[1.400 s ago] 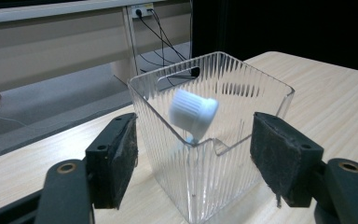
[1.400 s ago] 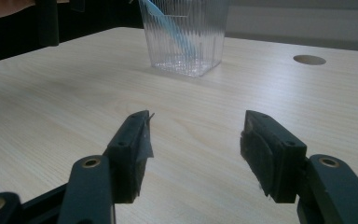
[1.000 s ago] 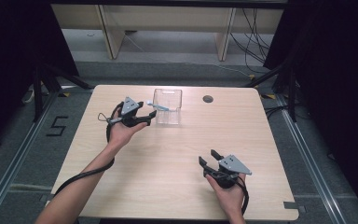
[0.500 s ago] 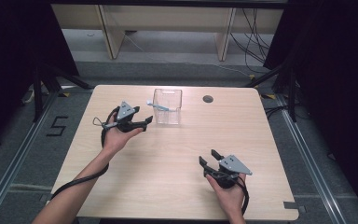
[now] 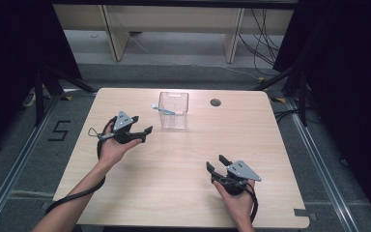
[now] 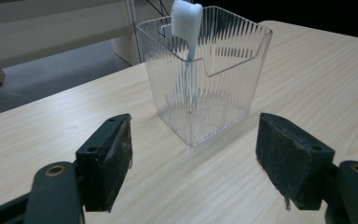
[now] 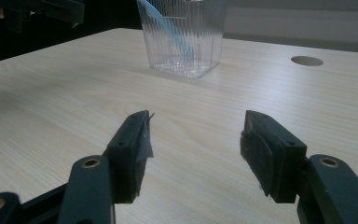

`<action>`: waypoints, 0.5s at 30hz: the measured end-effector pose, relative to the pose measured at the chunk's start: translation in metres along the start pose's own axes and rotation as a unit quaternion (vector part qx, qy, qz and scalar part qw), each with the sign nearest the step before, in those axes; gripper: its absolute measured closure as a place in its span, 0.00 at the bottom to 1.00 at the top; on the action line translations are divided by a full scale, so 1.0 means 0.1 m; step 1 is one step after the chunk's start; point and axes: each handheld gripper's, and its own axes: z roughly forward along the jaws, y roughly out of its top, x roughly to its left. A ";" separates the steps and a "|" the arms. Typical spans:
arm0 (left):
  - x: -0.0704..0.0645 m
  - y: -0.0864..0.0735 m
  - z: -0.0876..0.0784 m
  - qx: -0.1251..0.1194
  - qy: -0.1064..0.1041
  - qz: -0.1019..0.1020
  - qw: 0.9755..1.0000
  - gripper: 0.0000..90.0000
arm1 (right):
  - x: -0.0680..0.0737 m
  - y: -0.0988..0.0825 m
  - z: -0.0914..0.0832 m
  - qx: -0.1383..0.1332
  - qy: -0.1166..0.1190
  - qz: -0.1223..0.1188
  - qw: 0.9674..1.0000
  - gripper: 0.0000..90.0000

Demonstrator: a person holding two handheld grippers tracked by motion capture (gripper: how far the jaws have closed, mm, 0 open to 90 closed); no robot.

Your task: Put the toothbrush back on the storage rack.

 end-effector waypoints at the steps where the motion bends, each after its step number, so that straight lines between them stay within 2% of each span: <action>1: 0.00 -0.02 -0.03 0.002 -0.002 -0.001 1.000 0.30 | 0.00 0.00 0.00 0.001 -0.002 -0.001 1.000 0.47; 9: -0.01 -0.11 -0.15 0.000 -0.002 -0.004 1.000 0.30 | 0.01 0.00 0.00 -0.001 -0.002 0.002 1.000 0.47; 12: -0.02 -0.15 -0.19 -0.001 -0.001 -0.006 1.000 0.30 | 0.03 0.00 0.00 0.002 0.000 0.012 1.000 0.47; 15: -0.02 -0.17 -0.24 -0.005 0.000 -0.007 1.000 0.30 | 0.01 0.00 0.01 -0.002 0.001 0.000 1.000 0.47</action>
